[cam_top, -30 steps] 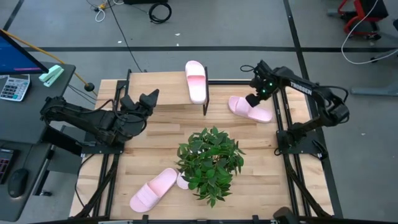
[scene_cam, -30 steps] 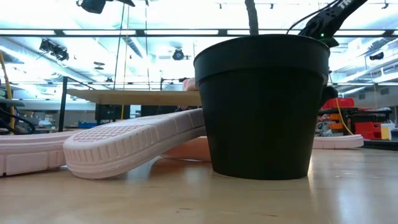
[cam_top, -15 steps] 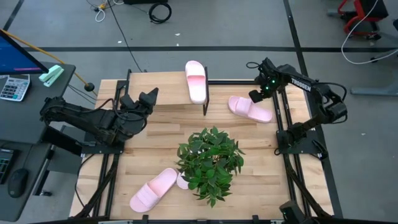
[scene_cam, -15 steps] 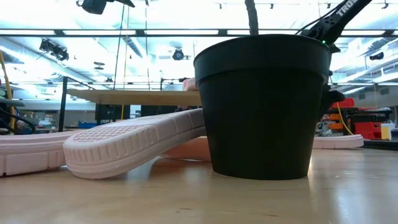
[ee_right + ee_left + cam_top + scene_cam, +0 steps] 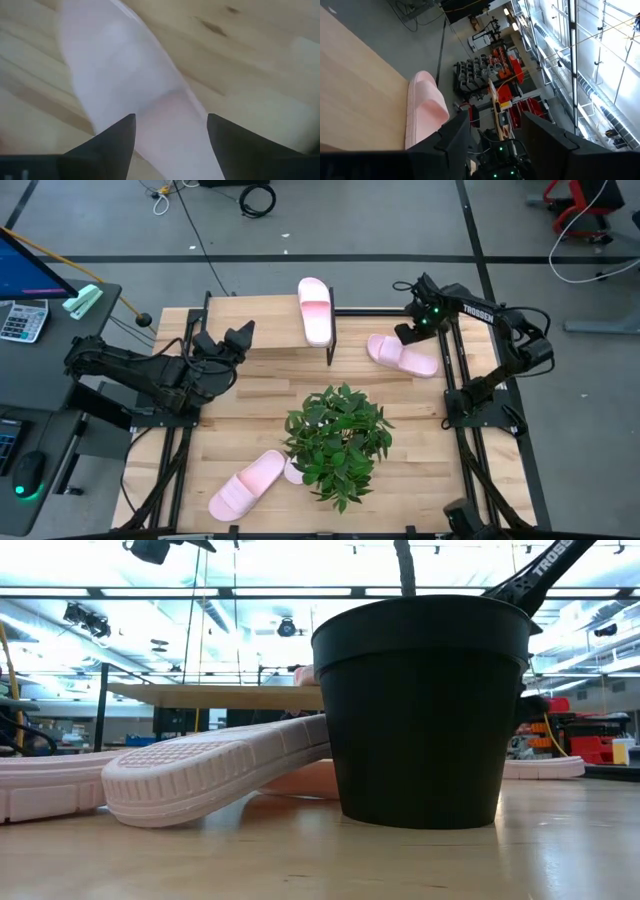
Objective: Pick and place slides into the shelf
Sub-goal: Put the pink slide on the shelf
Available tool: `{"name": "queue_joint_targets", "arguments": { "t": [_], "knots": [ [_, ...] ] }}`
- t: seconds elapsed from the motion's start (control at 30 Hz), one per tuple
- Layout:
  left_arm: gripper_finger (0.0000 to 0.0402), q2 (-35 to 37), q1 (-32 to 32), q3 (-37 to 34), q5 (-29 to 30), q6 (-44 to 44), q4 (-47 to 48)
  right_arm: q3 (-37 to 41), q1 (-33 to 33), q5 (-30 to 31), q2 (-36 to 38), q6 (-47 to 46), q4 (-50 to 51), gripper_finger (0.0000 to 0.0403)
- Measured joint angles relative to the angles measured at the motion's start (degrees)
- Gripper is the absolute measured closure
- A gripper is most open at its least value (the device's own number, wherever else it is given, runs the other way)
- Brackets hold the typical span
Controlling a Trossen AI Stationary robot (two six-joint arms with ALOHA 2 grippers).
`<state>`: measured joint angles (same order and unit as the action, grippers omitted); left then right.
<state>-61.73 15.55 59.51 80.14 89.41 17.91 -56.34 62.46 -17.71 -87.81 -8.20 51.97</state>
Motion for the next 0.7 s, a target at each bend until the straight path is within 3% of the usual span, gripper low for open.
{"name": "queue_joint_targets", "arguments": {
  "t": [0.2,0.5,0.7],
  "knots": [
    [0.0219,0.0,0.0,0.0,0.0,0.0,-0.1,0.0,0.0,-6.9,0.0,-8.6,-4.7,0.0153],
    [0.0214,0.0,0.0,0.0,0.0,0.0,-0.3,5.5,0.0,-8.3,0.3,-14.5,-6.0,0.0153],
    [0.0214,0.0,0.0,0.0,0.0,0.0,-0.2,11.0,0.0,-11.8,2.1,-21.6,-15.7,0.0154]
  ]
}}
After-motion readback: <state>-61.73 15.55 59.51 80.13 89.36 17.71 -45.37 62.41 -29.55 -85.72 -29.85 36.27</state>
